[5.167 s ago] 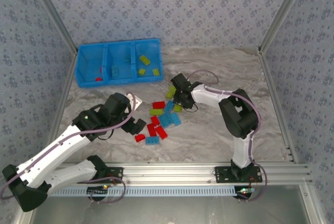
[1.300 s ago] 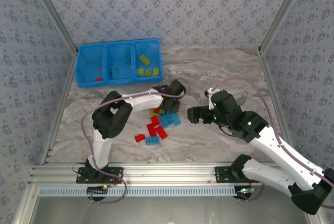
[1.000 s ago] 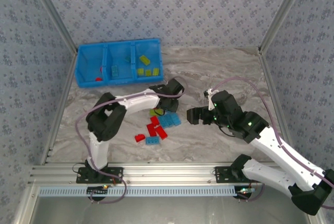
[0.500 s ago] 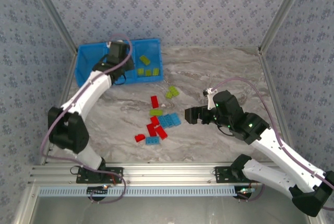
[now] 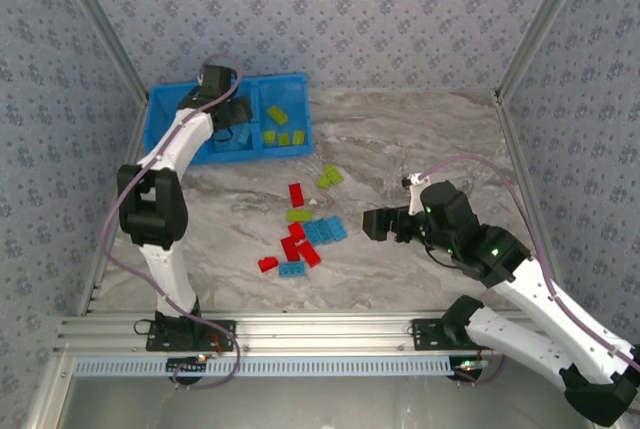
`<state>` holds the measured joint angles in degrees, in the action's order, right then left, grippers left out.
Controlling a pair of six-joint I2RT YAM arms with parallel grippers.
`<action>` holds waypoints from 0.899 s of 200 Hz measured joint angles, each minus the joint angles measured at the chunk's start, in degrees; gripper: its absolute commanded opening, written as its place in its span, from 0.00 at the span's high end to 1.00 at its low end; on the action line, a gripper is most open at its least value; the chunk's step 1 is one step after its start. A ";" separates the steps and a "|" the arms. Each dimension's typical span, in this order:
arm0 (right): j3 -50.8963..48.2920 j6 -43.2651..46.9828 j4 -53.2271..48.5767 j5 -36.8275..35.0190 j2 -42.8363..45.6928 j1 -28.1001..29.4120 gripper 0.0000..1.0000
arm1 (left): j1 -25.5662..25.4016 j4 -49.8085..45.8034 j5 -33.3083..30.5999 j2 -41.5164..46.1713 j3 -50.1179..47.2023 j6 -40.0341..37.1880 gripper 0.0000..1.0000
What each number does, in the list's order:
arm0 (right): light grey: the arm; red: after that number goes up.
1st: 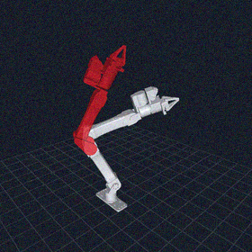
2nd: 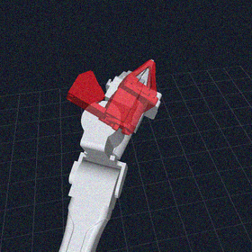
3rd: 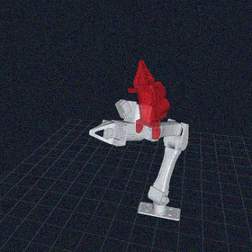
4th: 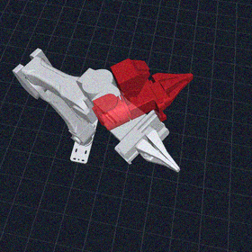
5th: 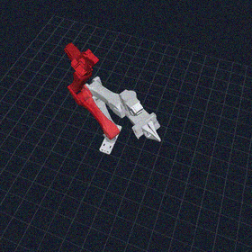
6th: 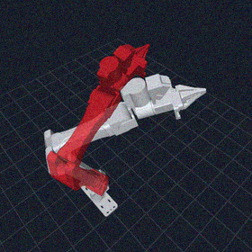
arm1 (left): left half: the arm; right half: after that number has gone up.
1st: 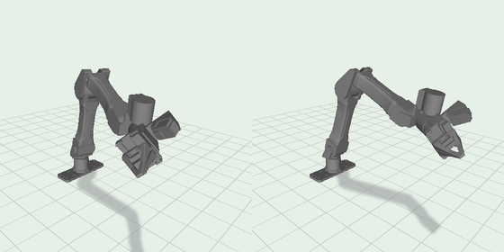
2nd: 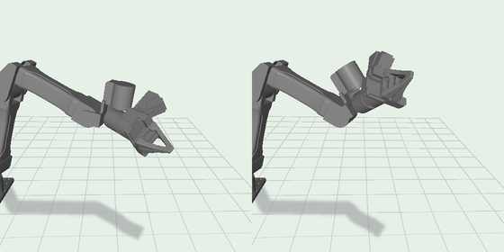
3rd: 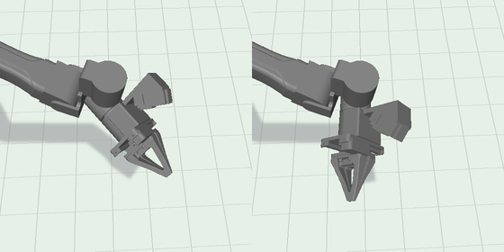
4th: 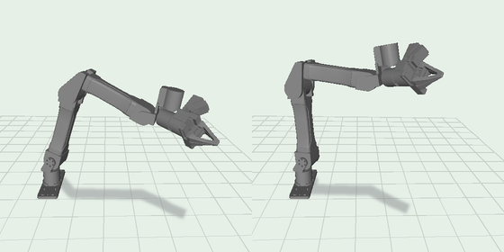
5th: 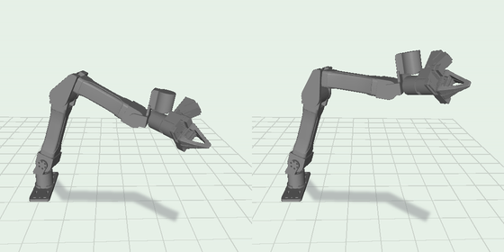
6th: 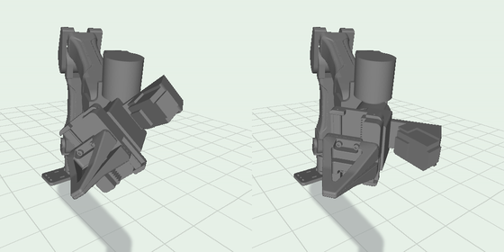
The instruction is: Sort the legos into containers by color
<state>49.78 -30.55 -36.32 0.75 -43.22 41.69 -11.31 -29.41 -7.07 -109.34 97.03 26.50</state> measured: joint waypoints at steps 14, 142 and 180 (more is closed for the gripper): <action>-0.50 -0.15 0.11 -0.09 -0.09 -0.09 0.00 | -1.01 -0.61 1.14 5.75 -3.34 2.25 0.31; -2.73 -1.44 3.52 0.28 -2.34 -0.09 0.00 | -25.51 2.19 -1.70 0.46 -20.81 17.27 0.31; -3.08 -1.62 1.84 -0.42 0.35 -0.09 0.00 | -25.51 2.36 -1.68 -2.73 -19.89 17.99 0.52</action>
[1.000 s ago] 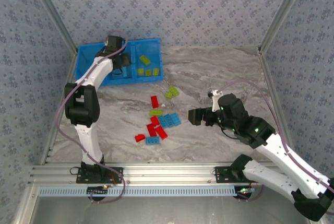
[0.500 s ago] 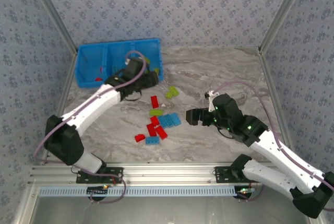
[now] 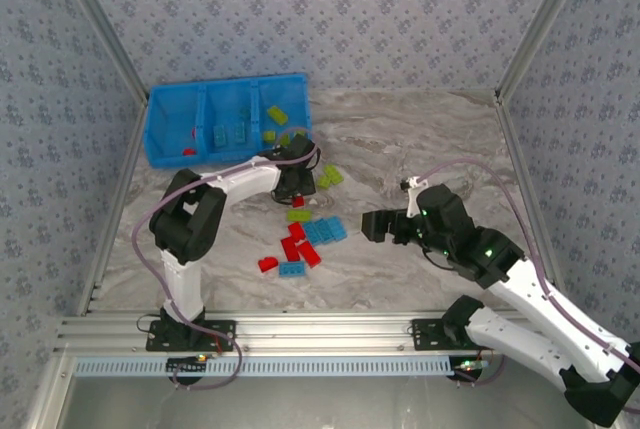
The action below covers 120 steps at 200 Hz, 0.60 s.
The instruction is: Sort the legos into containers by color
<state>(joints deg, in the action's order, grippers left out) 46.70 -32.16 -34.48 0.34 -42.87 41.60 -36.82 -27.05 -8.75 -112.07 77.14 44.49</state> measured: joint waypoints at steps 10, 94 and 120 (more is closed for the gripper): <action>0.00 -0.02 -0.22 -0.13 0.09 0.00 0.00 | 0.00 0.24 0.15 0.00 0.00 0.52 0.55; 0.00 -0.13 -0.22 -0.11 -0.68 0.00 0.00 | 0.00 0.00 0.39 -0.09 -1.29 -0.20 0.61; 0.00 -0.48 -0.24 -0.11 -0.68 0.00 0.00 | 0.00 0.04 0.33 -0.11 -1.27 -1.36 0.71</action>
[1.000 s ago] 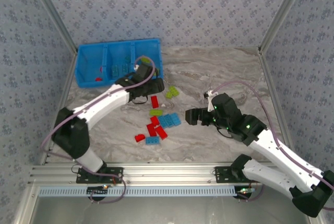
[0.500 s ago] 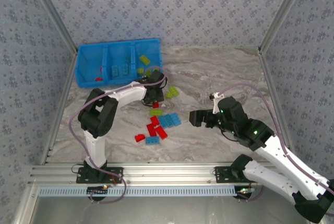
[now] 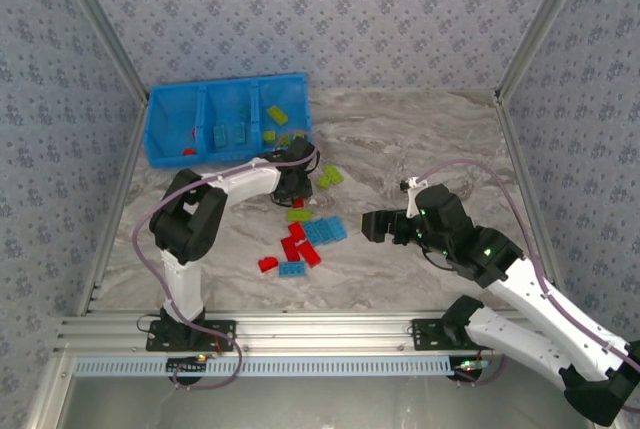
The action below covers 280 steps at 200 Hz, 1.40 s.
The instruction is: Sort the legos into containers by color
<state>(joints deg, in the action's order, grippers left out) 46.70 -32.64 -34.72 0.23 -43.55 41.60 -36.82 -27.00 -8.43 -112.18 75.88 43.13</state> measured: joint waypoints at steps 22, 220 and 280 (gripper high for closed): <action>0.00 0.02 0.22 0.68 -0.02 0.02 0.00 | 0.07 -0.46 -0.52 1.22 -0.37 -0.66 0.73; 2.62 1.95 4.48 -0.61 -3.28 6.16 0.00 | 43.21 -12.63 2.10 -9.97 35.85 -14.49 0.47; 2.62 1.75 3.65 -2.54 -1.97 6.16 0.00 | 43.01 -11.34 5.18 -0.72 29.22 -11.98 0.36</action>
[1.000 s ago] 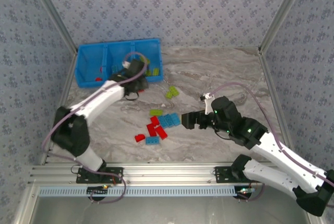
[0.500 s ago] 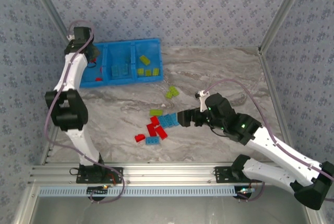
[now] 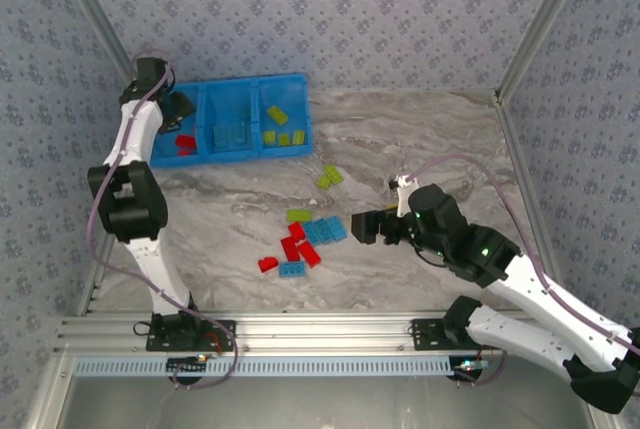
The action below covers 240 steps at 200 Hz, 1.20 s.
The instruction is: Sort the legos into containers by color
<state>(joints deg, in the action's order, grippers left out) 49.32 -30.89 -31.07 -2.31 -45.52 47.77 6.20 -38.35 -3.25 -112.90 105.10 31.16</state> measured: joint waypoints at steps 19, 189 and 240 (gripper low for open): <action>0.00 0.09 0.15 -0.55 -1.27 0.00 0.00 | -0.83 2.25 1.18 9.86 -6.38 0.44 0.36; 44.81 -9.99 -4.94 -8.63 -72.02 -8.41 0.24 | -51.71 -4.33 14.86 60.57 -51.74 -26.80 0.01; 51.01 -16.85 -7.98 -10.23 -82.29 -8.09 0.52 | -56.74 -6.71 6.19 57.33 -51.80 -28.17 0.01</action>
<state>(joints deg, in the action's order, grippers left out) 100.33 -47.75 -39.05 -12.53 -127.81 39.68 -50.54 -45.06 2.94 -55.57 53.30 2.98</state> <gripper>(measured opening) 0.556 0.991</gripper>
